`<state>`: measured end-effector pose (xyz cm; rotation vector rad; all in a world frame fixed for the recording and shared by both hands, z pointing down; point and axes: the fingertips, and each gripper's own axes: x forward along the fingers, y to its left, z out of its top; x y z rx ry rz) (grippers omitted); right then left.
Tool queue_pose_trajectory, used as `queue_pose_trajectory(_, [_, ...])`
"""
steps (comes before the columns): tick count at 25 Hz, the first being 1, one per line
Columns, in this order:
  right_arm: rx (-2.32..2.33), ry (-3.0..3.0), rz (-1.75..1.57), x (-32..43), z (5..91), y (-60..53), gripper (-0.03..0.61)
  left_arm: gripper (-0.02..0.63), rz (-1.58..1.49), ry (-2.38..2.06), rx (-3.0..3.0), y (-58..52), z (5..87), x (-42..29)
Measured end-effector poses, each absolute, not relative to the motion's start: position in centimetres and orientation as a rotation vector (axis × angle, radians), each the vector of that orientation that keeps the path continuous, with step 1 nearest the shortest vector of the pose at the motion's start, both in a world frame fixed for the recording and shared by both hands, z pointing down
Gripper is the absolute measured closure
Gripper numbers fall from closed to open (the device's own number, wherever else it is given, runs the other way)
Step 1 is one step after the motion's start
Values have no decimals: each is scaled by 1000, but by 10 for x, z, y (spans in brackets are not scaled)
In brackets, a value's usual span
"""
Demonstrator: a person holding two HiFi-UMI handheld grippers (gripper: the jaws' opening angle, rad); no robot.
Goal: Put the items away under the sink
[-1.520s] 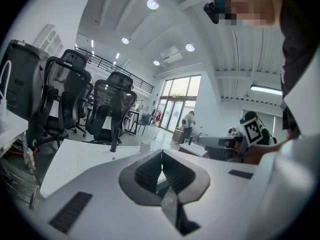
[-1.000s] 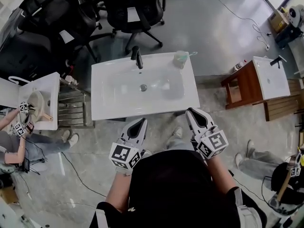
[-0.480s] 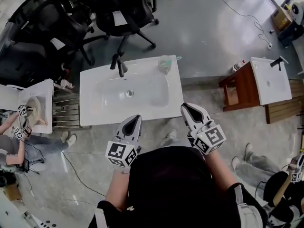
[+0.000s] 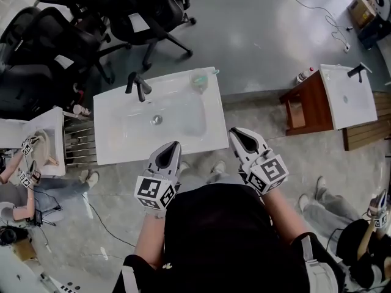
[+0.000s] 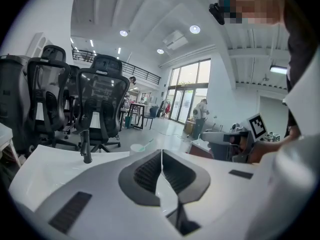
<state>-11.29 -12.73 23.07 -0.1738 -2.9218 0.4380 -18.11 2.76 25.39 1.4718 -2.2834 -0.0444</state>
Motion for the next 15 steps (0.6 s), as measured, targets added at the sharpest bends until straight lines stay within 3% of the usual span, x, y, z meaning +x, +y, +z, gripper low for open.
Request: queue_pose_trajectory(15, [57,-2846,460,-150,263,-167,532,589,-9,-2089,1619,-24,301,-236])
